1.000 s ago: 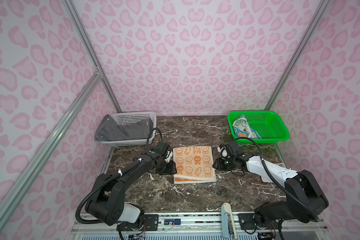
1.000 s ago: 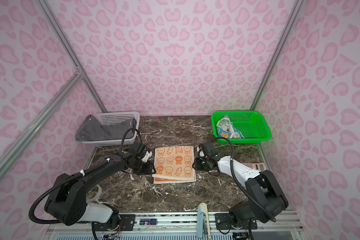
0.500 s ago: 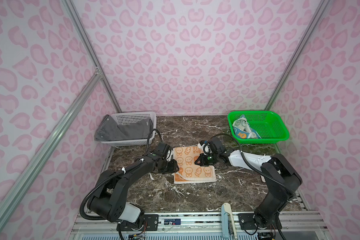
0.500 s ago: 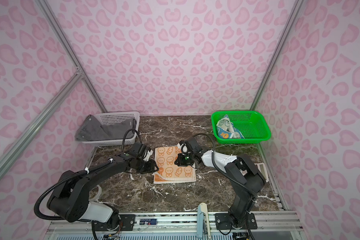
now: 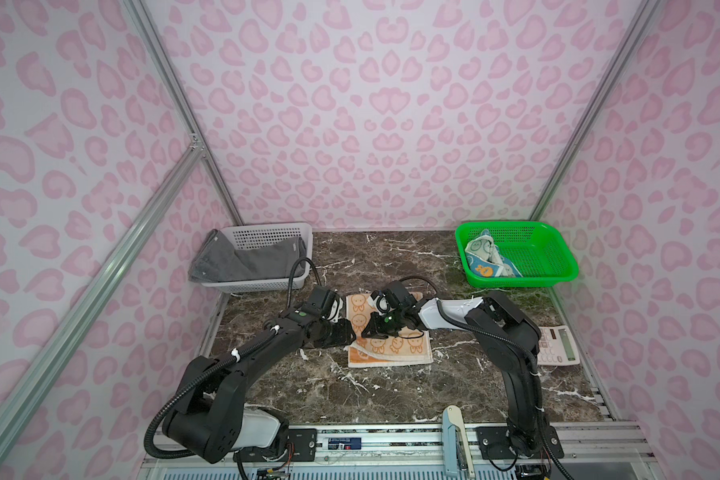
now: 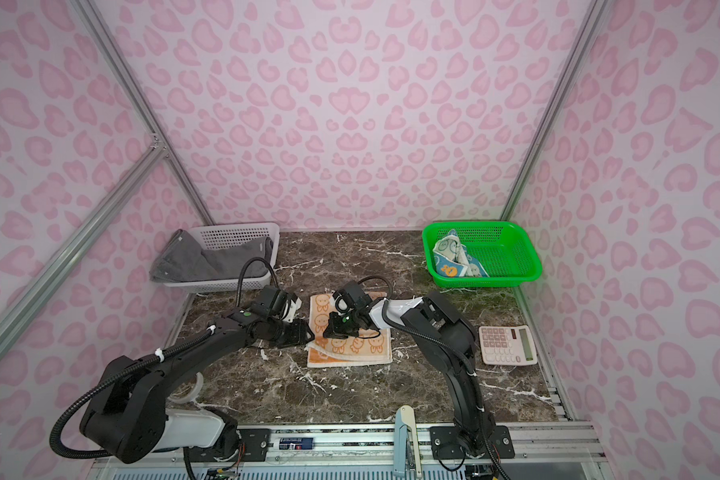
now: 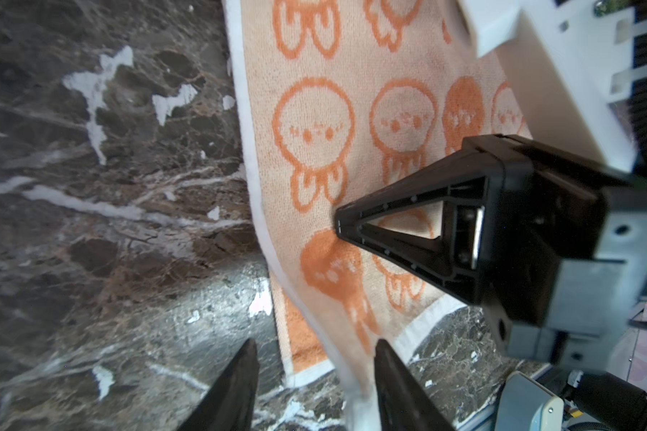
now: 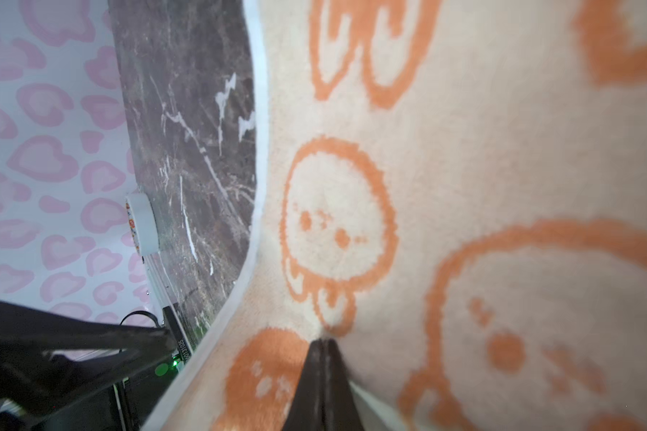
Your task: Fold and stack the towels
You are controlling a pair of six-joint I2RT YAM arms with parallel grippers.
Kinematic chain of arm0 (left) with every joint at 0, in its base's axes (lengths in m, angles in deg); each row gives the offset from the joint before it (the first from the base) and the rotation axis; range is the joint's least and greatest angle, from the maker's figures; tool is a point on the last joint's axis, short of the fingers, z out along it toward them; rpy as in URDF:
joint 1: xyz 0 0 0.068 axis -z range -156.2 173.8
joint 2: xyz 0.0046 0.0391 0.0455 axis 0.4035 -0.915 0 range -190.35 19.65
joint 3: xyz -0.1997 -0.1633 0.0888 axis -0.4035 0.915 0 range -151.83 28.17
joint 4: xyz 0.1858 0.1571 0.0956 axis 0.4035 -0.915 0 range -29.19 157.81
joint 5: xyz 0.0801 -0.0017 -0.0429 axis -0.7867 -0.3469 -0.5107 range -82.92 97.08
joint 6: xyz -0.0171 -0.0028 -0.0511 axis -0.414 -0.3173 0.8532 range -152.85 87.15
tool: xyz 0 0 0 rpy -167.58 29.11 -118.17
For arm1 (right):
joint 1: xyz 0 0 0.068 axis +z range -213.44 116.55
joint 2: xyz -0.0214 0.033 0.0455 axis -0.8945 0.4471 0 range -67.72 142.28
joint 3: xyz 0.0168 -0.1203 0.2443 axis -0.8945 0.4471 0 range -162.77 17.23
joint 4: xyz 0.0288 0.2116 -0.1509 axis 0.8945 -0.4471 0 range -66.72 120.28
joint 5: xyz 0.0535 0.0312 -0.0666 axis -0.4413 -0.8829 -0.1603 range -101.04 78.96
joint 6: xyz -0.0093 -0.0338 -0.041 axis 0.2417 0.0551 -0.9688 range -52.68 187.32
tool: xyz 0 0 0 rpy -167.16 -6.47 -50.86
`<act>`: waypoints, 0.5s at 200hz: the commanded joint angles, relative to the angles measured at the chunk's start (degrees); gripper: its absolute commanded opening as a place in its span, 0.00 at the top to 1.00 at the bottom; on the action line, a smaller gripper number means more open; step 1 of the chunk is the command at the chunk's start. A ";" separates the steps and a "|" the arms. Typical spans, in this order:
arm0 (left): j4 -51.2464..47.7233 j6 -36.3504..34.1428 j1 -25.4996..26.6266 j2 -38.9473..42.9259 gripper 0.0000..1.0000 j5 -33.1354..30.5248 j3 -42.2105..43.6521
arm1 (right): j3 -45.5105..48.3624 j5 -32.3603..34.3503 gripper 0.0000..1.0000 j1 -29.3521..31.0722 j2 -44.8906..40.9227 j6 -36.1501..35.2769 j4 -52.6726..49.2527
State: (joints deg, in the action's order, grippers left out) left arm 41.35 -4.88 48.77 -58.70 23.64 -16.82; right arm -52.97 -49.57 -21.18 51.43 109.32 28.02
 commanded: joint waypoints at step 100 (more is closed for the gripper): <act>-1.23 -3.38 -3.89 -1.89 0.36 -5.48 -8.76 | -0.77 -0.86 0.99 -0.32 -3.09 -1.71 2.91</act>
State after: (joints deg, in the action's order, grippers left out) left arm 37.90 -6.32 45.93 -57.80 18.81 -22.70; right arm -53.36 -49.19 -21.14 49.97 107.90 27.67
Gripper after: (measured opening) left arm 0.645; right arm 0.067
